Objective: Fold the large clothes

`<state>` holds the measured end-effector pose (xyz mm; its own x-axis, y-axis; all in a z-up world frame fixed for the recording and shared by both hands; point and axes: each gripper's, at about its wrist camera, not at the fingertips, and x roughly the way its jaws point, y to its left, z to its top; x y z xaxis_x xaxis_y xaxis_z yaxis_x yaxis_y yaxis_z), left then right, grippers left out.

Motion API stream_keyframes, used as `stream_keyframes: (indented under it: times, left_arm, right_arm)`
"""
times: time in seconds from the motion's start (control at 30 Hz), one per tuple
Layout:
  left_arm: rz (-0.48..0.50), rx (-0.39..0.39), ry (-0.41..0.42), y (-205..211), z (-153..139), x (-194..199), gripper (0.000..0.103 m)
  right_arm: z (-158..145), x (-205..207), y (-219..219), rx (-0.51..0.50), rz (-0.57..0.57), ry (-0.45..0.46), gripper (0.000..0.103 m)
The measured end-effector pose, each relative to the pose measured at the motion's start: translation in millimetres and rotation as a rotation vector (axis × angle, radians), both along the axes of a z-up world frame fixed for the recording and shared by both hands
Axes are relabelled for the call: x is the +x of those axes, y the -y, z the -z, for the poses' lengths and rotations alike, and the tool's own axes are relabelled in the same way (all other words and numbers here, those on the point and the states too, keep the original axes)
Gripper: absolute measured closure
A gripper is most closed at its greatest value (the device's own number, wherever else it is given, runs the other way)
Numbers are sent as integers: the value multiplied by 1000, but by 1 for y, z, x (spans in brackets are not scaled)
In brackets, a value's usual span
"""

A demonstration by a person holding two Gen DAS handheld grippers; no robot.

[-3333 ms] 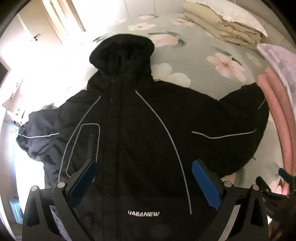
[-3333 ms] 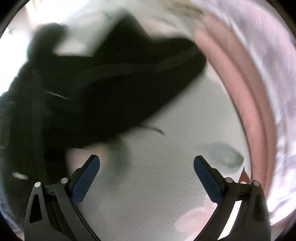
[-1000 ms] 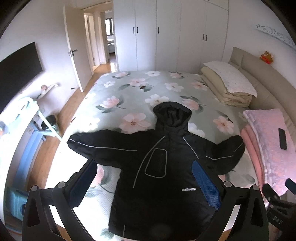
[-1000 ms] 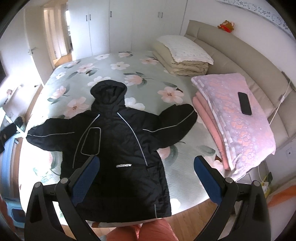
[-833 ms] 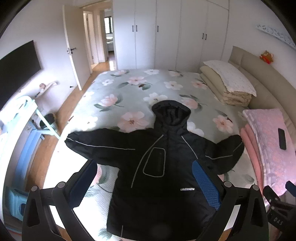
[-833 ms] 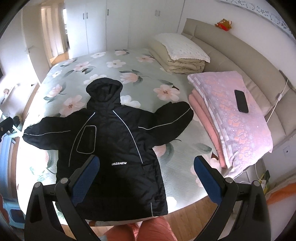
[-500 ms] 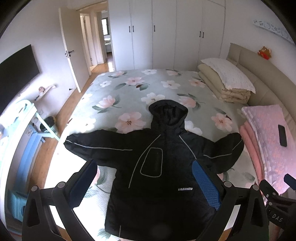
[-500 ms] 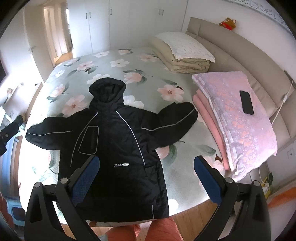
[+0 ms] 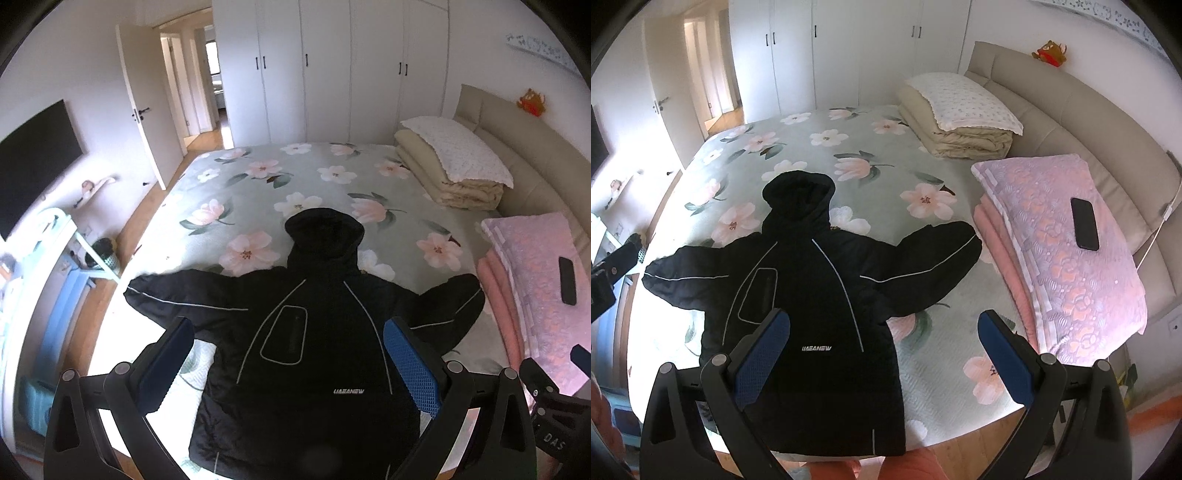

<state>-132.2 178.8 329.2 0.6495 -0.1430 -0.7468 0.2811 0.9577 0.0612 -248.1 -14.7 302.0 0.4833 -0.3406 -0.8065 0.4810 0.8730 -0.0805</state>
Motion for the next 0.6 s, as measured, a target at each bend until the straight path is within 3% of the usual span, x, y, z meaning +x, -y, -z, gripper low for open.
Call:
stream_keyframes:
  times: [0.6]
  left_arm:
    - [-35, 38, -33, 45, 5, 7, 1]
  right_arm:
    - [11, 26, 49, 43, -35, -38, 1]
